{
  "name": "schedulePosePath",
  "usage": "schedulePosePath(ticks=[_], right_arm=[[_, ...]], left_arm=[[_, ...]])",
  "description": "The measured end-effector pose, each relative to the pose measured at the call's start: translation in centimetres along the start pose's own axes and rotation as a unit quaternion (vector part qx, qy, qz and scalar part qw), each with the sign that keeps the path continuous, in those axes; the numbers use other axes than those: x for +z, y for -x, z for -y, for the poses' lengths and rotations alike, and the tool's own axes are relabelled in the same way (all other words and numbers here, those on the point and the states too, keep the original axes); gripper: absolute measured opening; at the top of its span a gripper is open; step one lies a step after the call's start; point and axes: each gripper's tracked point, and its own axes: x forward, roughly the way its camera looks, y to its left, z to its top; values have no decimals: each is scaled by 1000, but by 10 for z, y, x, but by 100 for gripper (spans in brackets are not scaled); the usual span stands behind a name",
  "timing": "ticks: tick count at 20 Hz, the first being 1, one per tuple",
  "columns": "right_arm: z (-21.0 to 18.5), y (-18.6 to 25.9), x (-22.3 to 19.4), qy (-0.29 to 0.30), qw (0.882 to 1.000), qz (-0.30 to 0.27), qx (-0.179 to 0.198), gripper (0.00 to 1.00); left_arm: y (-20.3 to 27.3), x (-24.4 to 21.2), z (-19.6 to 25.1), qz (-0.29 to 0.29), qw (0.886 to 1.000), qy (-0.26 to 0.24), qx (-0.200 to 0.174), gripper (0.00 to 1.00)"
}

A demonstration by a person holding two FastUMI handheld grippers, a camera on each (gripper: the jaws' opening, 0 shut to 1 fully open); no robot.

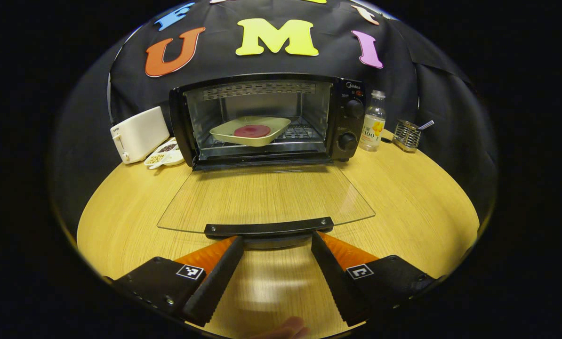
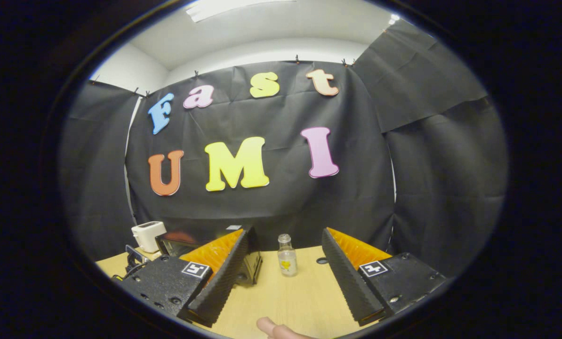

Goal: Open the electric oven with the left hand, put the food in, and close the electric oven.

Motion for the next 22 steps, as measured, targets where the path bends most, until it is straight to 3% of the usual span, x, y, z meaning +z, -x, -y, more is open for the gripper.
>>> schedulePosePath(ticks=[2, 8, 9, 13, 14, 16, 18, 22], right_arm=[[1, 1, -1, -1, 1000, -2, 0, 100], [3, 5, 3, 1, 1000, 2, -4, 96], [2, 6, 3, 1, 1000, 2, -3, 100], [1, 7, 3, -5, 1000, 0, -4, 100], [2, 7, 1, -4, 1000, -1, -5, 96], [8, 7, 2, 7, 1000, 2, -17, 100], [18, 7, 3, 21, 999, 8, -35, 100], [22, 12, 0, 17, 999, 1, -33, 96]], left_arm=[[2, 3, 1, 0, 1000, 8, -2, 94], [9, 15, 0, -1, 1000, 8, -1, 94], [11, 18, 0, 2, 1000, 6, 0, 95], [21, 46, -2, 41, 999, -23, 13, 94], [23, 54, -3, 53, 998, -26, 16, 95], [25, 67, -5, 67, 997, -17, 21, 95], [26, 78, -9, 75, 997, -20, 26, 94], [28, 97, -14, 93, 995, -26, 29, 95]])
